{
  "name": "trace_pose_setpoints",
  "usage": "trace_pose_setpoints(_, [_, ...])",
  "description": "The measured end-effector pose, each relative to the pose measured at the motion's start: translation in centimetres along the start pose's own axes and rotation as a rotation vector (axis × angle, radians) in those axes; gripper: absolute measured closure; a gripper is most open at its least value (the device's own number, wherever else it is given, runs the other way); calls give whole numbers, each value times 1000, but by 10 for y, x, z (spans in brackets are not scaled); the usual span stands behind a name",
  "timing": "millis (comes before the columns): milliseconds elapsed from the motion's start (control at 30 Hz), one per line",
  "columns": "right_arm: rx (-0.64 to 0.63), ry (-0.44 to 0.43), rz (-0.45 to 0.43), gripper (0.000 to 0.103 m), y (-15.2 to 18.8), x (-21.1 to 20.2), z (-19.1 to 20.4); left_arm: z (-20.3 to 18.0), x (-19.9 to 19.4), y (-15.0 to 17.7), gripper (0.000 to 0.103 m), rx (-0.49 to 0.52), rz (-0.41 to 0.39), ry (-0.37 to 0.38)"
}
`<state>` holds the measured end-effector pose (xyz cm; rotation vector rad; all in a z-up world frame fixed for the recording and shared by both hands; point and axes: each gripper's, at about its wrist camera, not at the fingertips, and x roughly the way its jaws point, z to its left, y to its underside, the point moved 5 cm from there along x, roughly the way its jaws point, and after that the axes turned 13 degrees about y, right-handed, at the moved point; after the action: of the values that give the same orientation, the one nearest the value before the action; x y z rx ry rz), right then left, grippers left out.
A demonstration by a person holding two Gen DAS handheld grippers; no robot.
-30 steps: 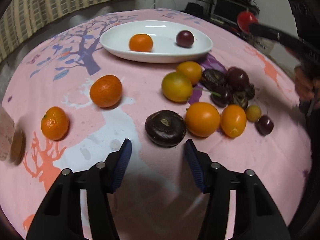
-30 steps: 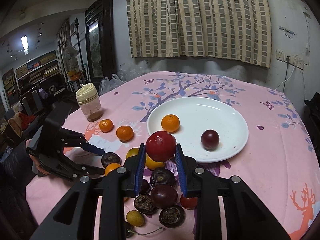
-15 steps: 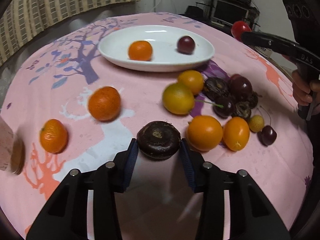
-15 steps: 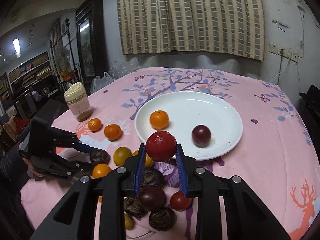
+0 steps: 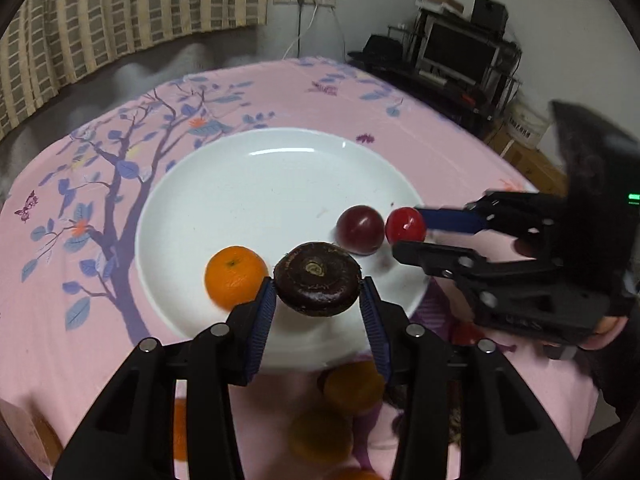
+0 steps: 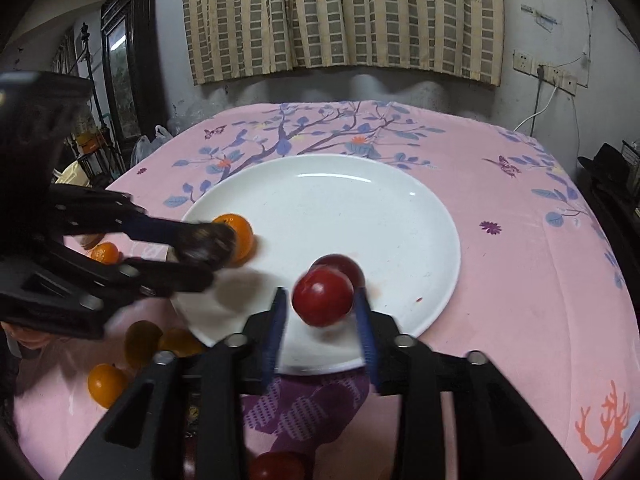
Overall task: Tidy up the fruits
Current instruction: 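Release the tomato and dried fruit onto the white plate, then grasp a dark plum with the right gripper while the left grasps an orange tomato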
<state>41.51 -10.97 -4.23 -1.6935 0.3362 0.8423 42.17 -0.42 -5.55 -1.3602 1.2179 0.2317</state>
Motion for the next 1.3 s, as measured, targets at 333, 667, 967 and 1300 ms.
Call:
trace_pose_setpoints(333, [-53,-183,-8,44,26,-58,25,7,-83,50,13,-102,-186,-143])
trace_pose_setpoints(667, [-138,-180,63,44,67,-64,54,22,-92,134,12,-277,-171,-147])
trace_pose_setpoints(967, [-145,-156,85,44,74,-60,53,10,-84,139,12,-222,-143,-158])
trace_pose_setpoints(1300, [-176,-140,87,61,79,-59,57,6,-78,139,12,-213,-119,-143])
